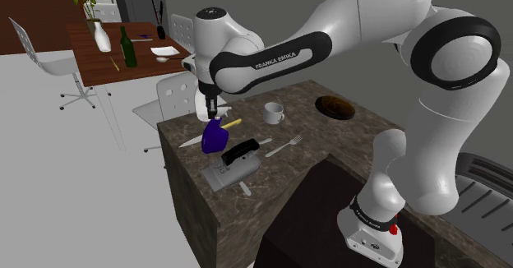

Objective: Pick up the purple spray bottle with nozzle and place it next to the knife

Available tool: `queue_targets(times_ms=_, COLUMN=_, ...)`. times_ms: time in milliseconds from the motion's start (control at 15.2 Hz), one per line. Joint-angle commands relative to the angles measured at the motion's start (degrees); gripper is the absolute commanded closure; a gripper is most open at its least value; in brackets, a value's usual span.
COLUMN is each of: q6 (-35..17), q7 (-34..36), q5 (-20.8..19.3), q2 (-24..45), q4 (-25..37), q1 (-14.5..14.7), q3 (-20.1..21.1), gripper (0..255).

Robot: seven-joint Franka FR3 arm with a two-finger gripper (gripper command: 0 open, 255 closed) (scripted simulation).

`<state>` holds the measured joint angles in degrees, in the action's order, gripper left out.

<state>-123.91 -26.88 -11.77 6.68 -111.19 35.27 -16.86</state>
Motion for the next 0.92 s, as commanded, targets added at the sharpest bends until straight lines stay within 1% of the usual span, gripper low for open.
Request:
queue_targets(times_ms=0, q6=-0.3, q7=0.1, q5=0.0, q2=0.1, q4=-0.2, q1=0.0, q3=0.0, gripper=255)
queue_targets(times_ms=330, q6=-0.3, q7=0.1, q5=0.0, q2=0.1, q4=-0.2, q1=0.0, q3=0.0, gripper=255)
queue_targets(times_ms=396, q6=-0.3, q7=0.1, q5=0.0, q2=0.1, q4=-0.2, q1=0.0, q3=0.0, gripper=0)
queue_targets(times_ms=726, q6=-0.3, q7=0.0, q5=0.0, q2=0.1, q4=-0.2, q1=0.0, q3=0.0, gripper=0)
queue_targets(times_ms=858, q6=3.2, q7=0.2, q5=-0.2, q2=-1.6, q4=1.5, q1=0.5, q3=0.3, gripper=0)
